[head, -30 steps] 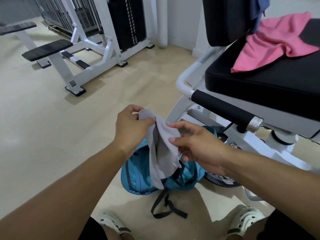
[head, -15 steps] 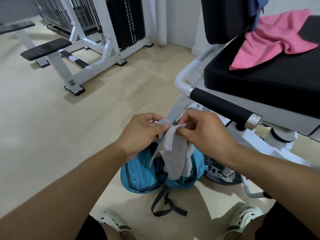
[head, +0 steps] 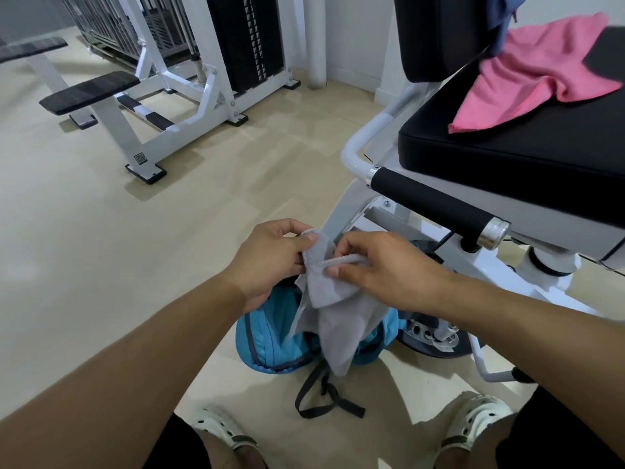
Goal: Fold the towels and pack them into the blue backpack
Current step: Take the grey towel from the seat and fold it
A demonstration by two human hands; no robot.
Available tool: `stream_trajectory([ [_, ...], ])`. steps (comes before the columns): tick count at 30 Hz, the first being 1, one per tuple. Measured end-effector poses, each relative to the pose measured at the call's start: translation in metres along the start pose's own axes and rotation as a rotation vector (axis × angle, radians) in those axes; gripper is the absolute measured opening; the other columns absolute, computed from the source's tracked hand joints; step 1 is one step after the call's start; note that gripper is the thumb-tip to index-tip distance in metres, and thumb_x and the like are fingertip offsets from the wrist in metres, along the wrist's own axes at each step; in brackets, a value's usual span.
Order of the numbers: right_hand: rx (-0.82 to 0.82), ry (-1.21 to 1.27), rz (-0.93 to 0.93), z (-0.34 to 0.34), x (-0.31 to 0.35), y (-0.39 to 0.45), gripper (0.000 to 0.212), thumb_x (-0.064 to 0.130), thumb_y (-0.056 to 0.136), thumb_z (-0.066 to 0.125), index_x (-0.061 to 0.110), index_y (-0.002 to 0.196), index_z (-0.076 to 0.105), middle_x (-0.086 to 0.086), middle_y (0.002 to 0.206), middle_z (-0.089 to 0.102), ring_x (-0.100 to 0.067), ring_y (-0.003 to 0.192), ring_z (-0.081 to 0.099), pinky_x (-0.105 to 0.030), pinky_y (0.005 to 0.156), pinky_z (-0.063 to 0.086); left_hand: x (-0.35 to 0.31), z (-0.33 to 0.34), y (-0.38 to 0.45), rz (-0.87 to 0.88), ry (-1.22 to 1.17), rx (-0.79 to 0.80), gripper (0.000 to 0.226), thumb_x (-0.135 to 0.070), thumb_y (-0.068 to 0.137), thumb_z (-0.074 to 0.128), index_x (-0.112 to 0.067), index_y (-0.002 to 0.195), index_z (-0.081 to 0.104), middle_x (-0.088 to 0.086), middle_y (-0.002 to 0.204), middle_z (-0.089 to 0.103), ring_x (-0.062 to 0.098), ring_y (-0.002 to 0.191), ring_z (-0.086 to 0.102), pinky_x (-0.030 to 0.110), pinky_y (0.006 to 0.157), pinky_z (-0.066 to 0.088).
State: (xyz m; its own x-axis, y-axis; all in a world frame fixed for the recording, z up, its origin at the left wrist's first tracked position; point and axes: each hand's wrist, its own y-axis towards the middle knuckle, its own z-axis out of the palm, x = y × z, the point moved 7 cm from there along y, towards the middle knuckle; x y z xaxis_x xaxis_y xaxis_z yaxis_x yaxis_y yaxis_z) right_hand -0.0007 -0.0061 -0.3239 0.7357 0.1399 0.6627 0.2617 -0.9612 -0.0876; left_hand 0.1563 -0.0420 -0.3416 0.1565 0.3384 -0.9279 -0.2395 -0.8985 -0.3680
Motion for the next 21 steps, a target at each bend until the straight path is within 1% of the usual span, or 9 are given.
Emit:
stream_trajectory([
  [2, -0.011, 0.074, -0.004, -0.001, -0.001, 0.001, 0.014, 0.040, 0.095, 0.065, 0.028, 0.088, 0.061, 0.004, 0.083, 0.068, -0.014, 0.081, 0.063, -0.037, 0.074, 0.053, 0.000, 0.000, 0.000, -0.004, -0.010, 0.012, 0.010, -0.011, 0.099, 0.062, -0.005, 0.099, 0.069, 0.019, 0.097, 0.076, 0.028, 0.082, 0.072, 0.036, 0.083, 0.061],
  [6, -0.039, 0.261, -0.011, -0.002, 0.001, 0.002, 0.002, 0.025, 0.099, 0.062, 0.025, 0.097, 0.063, 0.013, 0.090, 0.070, 0.000, 0.089, 0.063, -0.028, 0.083, 0.050, -0.001, 0.003, -0.002, -0.022, -0.044, 0.052, 0.014, -0.010, 0.099, 0.061, 0.001, 0.103, 0.069, 0.024, 0.099, 0.075, 0.029, 0.083, 0.071, 0.039, 0.085, 0.060],
  [9, -0.062, 0.373, 0.057, -0.003, -0.003, 0.001, 0.003, 0.028, 0.096, 0.067, 0.027, 0.094, 0.068, -0.003, 0.094, 0.075, -0.017, 0.092, 0.069, -0.044, 0.090, 0.055, -0.001, 0.007, -0.003, -0.026, -0.061, 0.084, 0.017, -0.010, 0.099, 0.061, 0.004, 0.104, 0.069, 0.022, 0.096, 0.073, 0.030, 0.084, 0.070, 0.037, 0.083, 0.061],
  [11, -0.043, 0.471, 0.105, -0.002, -0.005, 0.000, 0.009, 0.031, 0.094, 0.072, 0.023, 0.091, 0.069, -0.018, 0.089, 0.073, -0.026, 0.077, 0.064, -0.047, 0.077, 0.054, 0.000, 0.009, -0.004, -0.025, -0.072, 0.095, 0.019, -0.010, 0.100, 0.060, 0.006, 0.106, 0.069, 0.021, 0.097, 0.073, 0.029, 0.085, 0.070, 0.032, 0.079, 0.062],
  [12, -0.034, 0.517, 0.132, -0.002, -0.005, 0.000, 0.013, 0.033, 0.093, 0.073, 0.021, 0.090, 0.069, -0.022, 0.081, 0.069, -0.025, 0.069, 0.057, -0.042, 0.067, 0.049, 0.000, 0.010, -0.004, -0.024, -0.075, 0.098, 0.021, -0.010, 0.100, 0.059, 0.007, 0.107, 0.069, 0.021, 0.097, 0.073, 0.028, 0.085, 0.070, 0.031, 0.077, 0.062],
  [14, -0.026, 0.561, 0.169, -0.002, -0.005, -0.002, 0.021, 0.035, 0.091, 0.074, 0.015, 0.090, 0.069, -0.016, 0.067, 0.058, -0.020, 0.064, 0.047, -0.030, 0.059, 0.039, 0.000, 0.012, -0.005, -0.018, -0.071, 0.105, 0.021, -0.010, 0.100, 0.059, 0.006, 0.107, 0.071, 0.022, 0.099, 0.074, 0.027, 0.085, 0.070, 0.028, 0.074, 0.061],
  [16, -0.047, 0.556, 0.186, -0.003, -0.006, -0.002, 0.022, 0.036, 0.091, 0.074, 0.014, 0.090, 0.069, -0.009, 0.063, 0.056, -0.016, 0.059, 0.047, -0.025, 0.054, 0.037, -0.001, 0.013, -0.006, -0.020, -0.063, 0.113, 0.021, -0.009, 0.100, 0.057, 0.004, 0.107, 0.073, 0.022, 0.103, 0.075, 0.026, 0.087, 0.072, 0.028, 0.076, 0.061],
  [18, -0.086, 0.518, 0.192, -0.005, -0.007, -0.002, 0.021, 0.038, 0.091, 0.073, 0.018, 0.088, 0.069, -0.009, 0.058, 0.057, -0.013, 0.054, 0.046, -0.022, 0.051, 0.037, -0.001, 0.014, -0.006, -0.026, -0.057, 0.129, 0.023, -0.009, 0.101, 0.055, 0.002, 0.108, 0.074, 0.021, 0.103, 0.076, 0.026, 0.090, 0.074, 0.031, 0.083, 0.062],
  [21, -0.147, 0.478, 0.211, -0.008, -0.013, -0.001, 0.021, 0.040, 0.089, 0.075, 0.020, 0.086, 0.070, -0.019, 0.069, 0.067, -0.015, 0.060, 0.053, -0.028, 0.060, 0.041, 0.000, 0.015, -0.007, -0.035, -0.048, 0.147, 0.024, -0.012, 0.102, 0.055, 0.001, 0.111, 0.073, 0.019, 0.103, 0.077, 0.029, 0.093, 0.074, 0.037, 0.090, 0.060],
])
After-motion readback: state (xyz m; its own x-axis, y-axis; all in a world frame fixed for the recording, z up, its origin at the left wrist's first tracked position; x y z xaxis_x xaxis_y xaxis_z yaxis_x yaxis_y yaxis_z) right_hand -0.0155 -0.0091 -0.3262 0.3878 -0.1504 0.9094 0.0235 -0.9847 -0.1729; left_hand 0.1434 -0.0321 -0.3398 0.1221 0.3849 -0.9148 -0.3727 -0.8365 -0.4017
